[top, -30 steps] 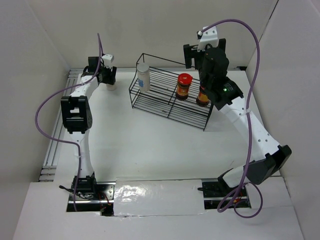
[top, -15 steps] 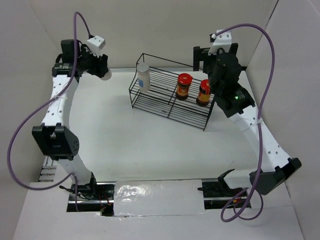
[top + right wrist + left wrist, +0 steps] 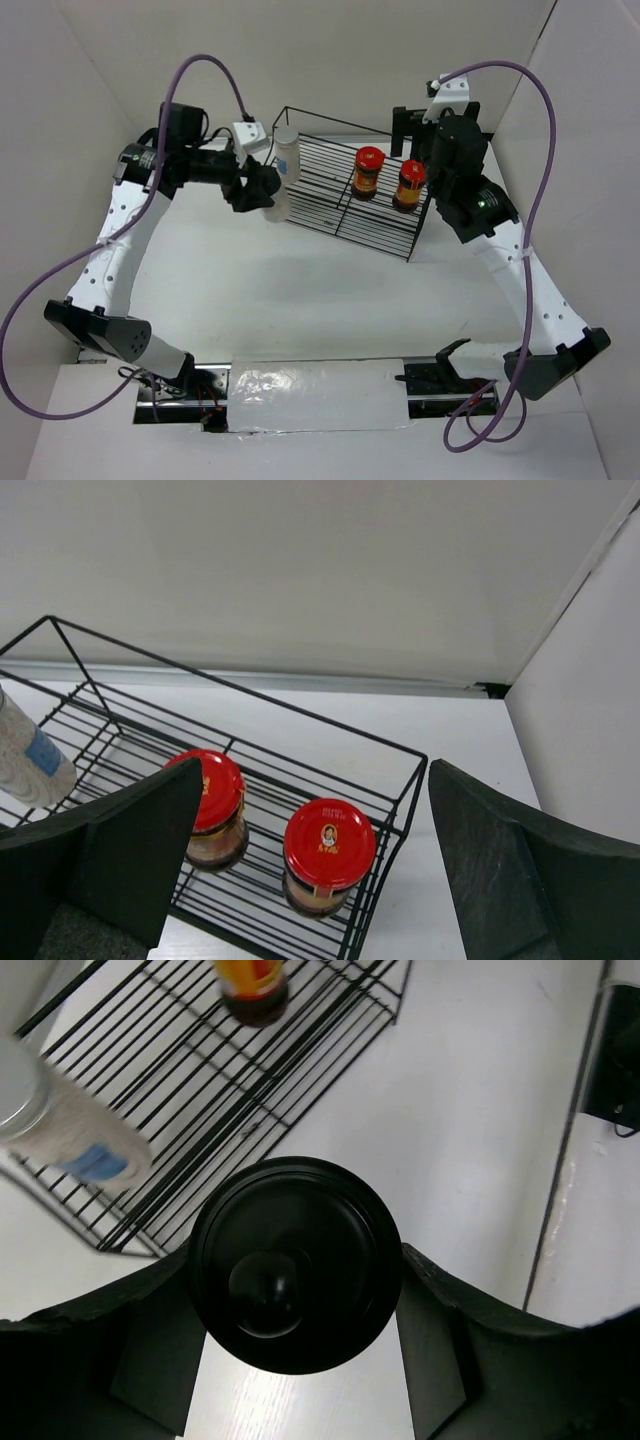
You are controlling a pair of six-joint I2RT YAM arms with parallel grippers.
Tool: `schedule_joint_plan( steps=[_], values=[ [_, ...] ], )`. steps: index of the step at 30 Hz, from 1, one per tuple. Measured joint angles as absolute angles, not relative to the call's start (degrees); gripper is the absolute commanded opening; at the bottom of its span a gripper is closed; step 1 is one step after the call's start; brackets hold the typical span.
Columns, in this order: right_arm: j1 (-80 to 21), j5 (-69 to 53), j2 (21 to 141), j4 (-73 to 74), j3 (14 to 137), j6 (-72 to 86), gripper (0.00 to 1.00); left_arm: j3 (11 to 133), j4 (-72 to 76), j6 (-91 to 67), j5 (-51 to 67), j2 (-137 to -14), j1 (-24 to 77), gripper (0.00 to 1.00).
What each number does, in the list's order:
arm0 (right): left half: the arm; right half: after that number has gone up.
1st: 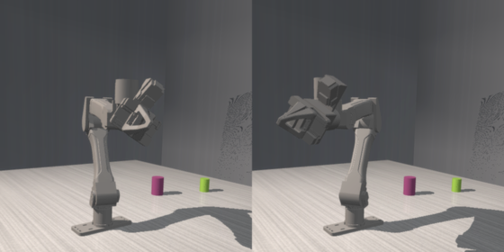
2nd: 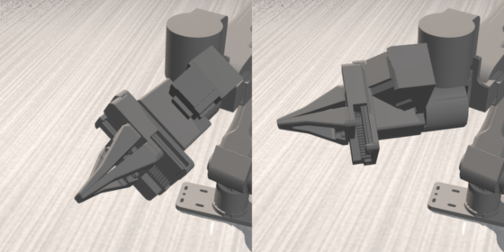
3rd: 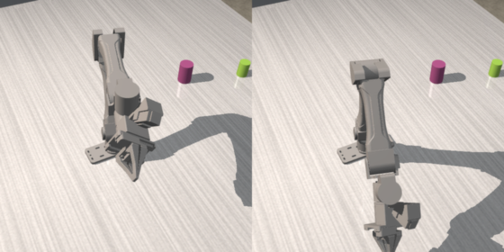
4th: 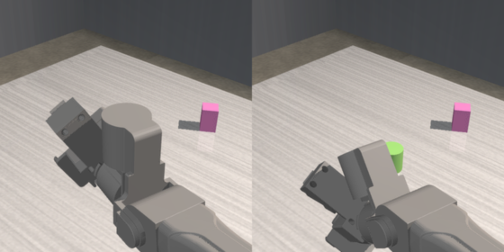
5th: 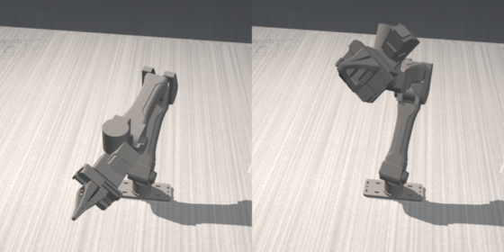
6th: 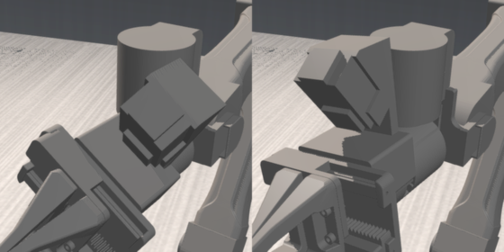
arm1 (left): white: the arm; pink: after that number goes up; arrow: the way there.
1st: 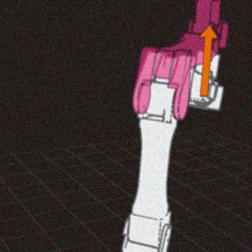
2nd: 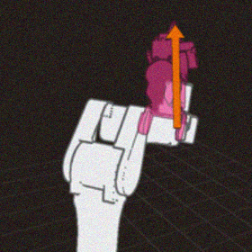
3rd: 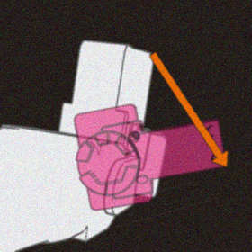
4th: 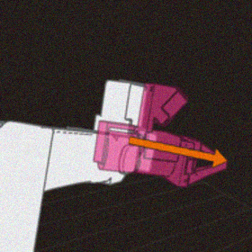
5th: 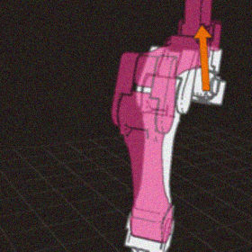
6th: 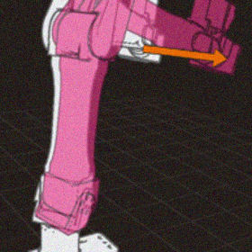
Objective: Organize the condiment bottles
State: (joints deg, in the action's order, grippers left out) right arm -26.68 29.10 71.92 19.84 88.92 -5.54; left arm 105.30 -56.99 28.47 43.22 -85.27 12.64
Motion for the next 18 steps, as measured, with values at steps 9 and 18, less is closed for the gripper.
schedule_joint_plan(
  steps=[9,18],
  values=[
    [-26.1,29.8,68.7,23.4,85.7,-2.8,1.00,110.0,-47.9,24.0,32.2,-94.1,27.6,0.00],
    [-24.0,31.6,67.2,27.1,83.1,0.2,1.00,111.0,-37.6,19.9,17.6,-105.0,28.5,0.00]
  ],
)
